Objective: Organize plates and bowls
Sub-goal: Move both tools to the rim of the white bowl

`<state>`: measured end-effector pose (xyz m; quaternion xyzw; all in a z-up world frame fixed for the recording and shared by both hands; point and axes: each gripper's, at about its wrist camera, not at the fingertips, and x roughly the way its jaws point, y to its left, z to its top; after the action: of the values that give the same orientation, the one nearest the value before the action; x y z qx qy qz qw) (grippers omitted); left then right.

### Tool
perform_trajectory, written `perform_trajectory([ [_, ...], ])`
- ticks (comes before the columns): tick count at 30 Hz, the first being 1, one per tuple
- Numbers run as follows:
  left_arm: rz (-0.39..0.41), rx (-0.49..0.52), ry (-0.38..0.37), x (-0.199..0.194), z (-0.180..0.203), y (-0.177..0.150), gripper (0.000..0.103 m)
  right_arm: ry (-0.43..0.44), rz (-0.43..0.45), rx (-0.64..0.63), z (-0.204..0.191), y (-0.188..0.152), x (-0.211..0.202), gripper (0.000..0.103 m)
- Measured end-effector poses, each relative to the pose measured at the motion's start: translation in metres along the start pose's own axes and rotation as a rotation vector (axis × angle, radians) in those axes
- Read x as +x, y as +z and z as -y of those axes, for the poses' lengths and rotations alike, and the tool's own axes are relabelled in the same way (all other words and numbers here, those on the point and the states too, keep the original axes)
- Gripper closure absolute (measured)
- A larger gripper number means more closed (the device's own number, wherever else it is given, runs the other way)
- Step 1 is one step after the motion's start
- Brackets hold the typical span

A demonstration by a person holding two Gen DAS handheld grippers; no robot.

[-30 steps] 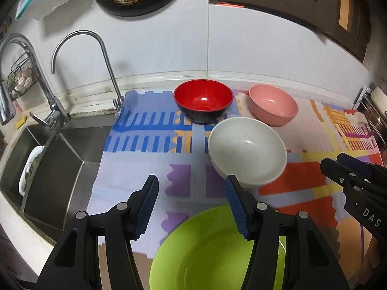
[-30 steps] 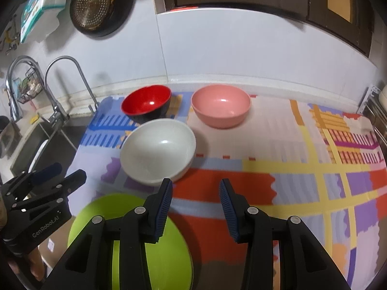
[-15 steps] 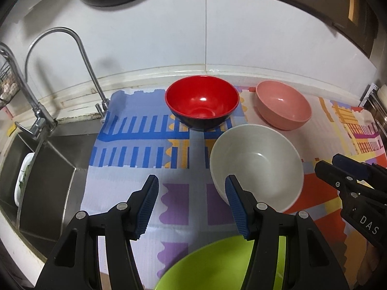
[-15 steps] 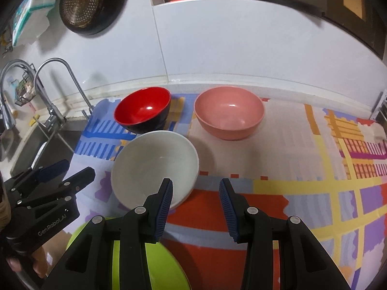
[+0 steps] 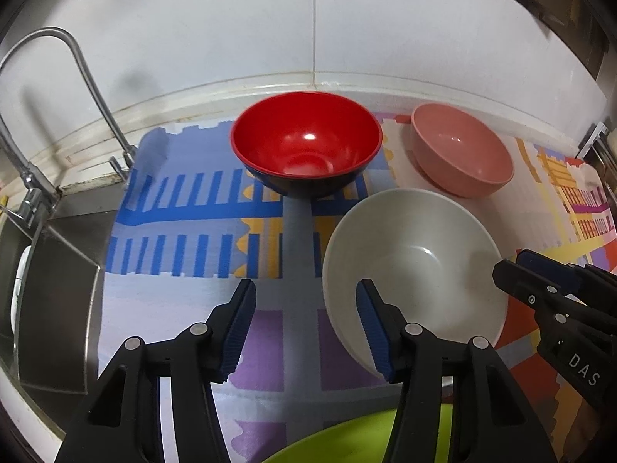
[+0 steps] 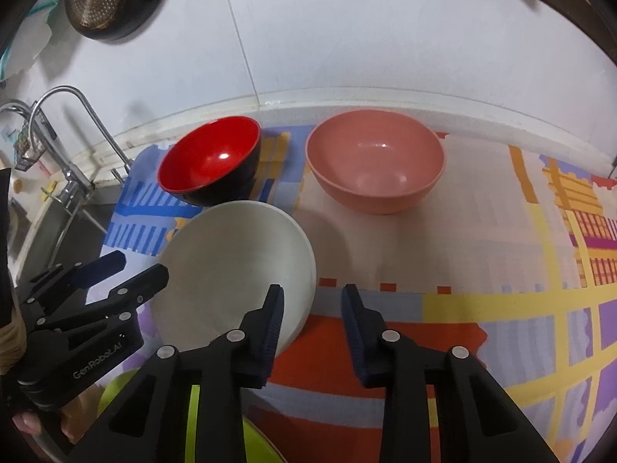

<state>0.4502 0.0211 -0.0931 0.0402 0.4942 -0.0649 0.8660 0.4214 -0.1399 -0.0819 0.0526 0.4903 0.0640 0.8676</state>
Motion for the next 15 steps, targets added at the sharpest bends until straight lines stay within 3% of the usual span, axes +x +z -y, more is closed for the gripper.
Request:
perform_trajectory([
  [7, -0.048, 0.004, -0.042, 0.016, 0.005, 0.002, 0.062, 0.015, -0.028, 0.015, 0.002, 0.0, 0.009, 0.077],
  [12, -0.077, 0.012, -0.062, 0.024, 0.008, 0.0, 0.081, 0.022, -0.036, 0.015, 0.001, 0.0, 0.013, 0.088],
  [15, -0.084, 0.02, -0.071, 0.026, 0.011, -0.001, 0.086, 0.038, -0.046, 0.025, 0.001, -0.001, 0.016, 0.091],
])
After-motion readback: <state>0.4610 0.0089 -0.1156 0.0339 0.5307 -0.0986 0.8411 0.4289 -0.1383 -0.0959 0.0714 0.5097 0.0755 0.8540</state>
